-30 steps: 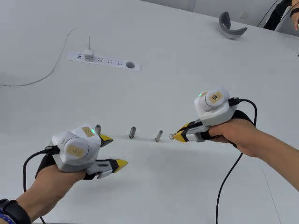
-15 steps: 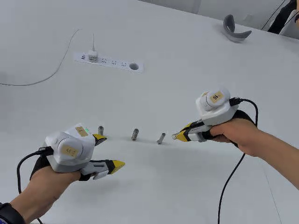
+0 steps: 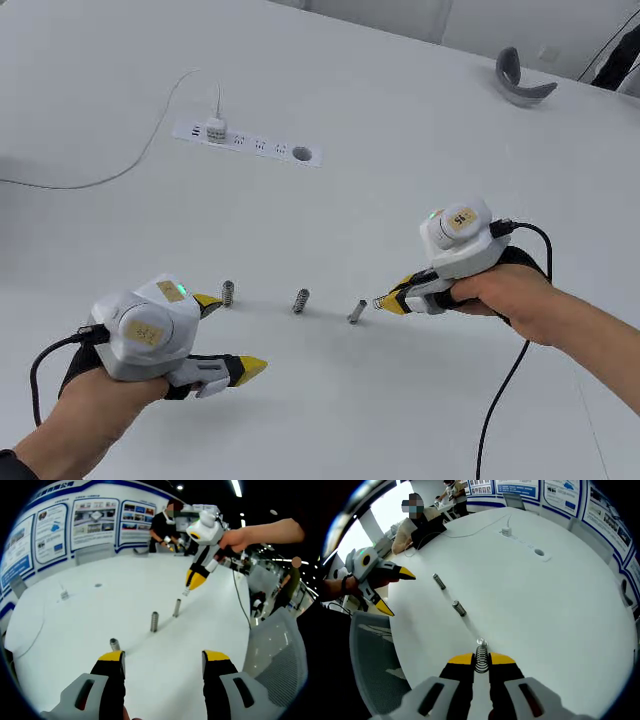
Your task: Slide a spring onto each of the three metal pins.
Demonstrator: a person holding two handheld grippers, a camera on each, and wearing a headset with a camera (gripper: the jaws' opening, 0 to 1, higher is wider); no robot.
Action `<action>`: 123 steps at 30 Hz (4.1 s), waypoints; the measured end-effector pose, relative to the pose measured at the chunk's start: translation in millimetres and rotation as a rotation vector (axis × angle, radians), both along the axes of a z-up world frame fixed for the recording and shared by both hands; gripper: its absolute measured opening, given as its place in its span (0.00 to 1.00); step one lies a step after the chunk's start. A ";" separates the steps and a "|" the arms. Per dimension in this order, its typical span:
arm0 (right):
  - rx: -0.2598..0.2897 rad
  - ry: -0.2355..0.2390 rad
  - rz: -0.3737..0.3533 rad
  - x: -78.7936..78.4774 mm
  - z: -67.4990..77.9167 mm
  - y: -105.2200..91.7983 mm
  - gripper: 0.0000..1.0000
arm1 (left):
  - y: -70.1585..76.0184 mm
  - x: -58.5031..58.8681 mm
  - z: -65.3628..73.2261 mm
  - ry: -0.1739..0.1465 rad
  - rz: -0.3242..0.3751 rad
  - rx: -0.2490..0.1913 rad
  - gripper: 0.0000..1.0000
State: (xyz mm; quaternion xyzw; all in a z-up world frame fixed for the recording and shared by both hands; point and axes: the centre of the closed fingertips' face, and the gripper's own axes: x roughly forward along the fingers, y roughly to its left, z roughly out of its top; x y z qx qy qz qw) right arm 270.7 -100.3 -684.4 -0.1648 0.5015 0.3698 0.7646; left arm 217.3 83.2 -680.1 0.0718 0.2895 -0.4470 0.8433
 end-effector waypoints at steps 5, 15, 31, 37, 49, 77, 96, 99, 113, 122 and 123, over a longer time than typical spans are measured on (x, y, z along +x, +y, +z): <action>-0.005 0.007 0.012 3.4 -1.5 3.9 0.12 | -0.9 -2.2 0.4 0.004 -0.003 -0.002 0.67; -0.022 0.024 0.044 7.6 -8.7 11.9 0.12 | -1.8 -3.6 2.2 0.008 -0.003 -0.012 0.69; -0.056 0.050 0.075 6.9 -17.1 15.3 0.12 | 0.8 -1.3 3.2 0.013 0.006 -0.024 0.69; -0.058 0.048 0.078 6.5 -14.4 19.7 0.12 | -1.0 -2.9 4.3 0.013 0.001 -0.024 0.69; -0.072 0.042 0.097 9.1 -20.2 23.3 0.12 | -0.2 -2.3 4.6 0.015 0.003 -0.029 0.69; -0.098 0.038 0.108 15.2 -48.6 24.4 0.12 | 3.2 1.5 4.9 0.018 0.013 -0.030 0.69; -0.091 0.042 0.078 14.6 -64.2 26.7 0.13 | 3.9 -0.6 1.9 0.027 0.014 -0.028 0.68; -0.090 0.045 0.077 14.6 -64.9 27.2 0.13 | 3.7 -0.6 1.6 0.028 0.014 -0.029 0.68; -0.080 -0.009 0.098 7.7 -54.6 22.9 0.26 | 5.2 -2.9 2.3 0.032 0.017 -0.032 0.69; -0.068 -0.053 0.094 -4.0 -44.6 6.8 0.41 | 7.5 -4.1 1.0 0.039 0.032 -0.033 0.69; -0.063 -0.063 0.086 -4.6 -43.0 4.2 0.42 | 8.0 -3.9 0.2 0.040 0.035 -0.032 0.69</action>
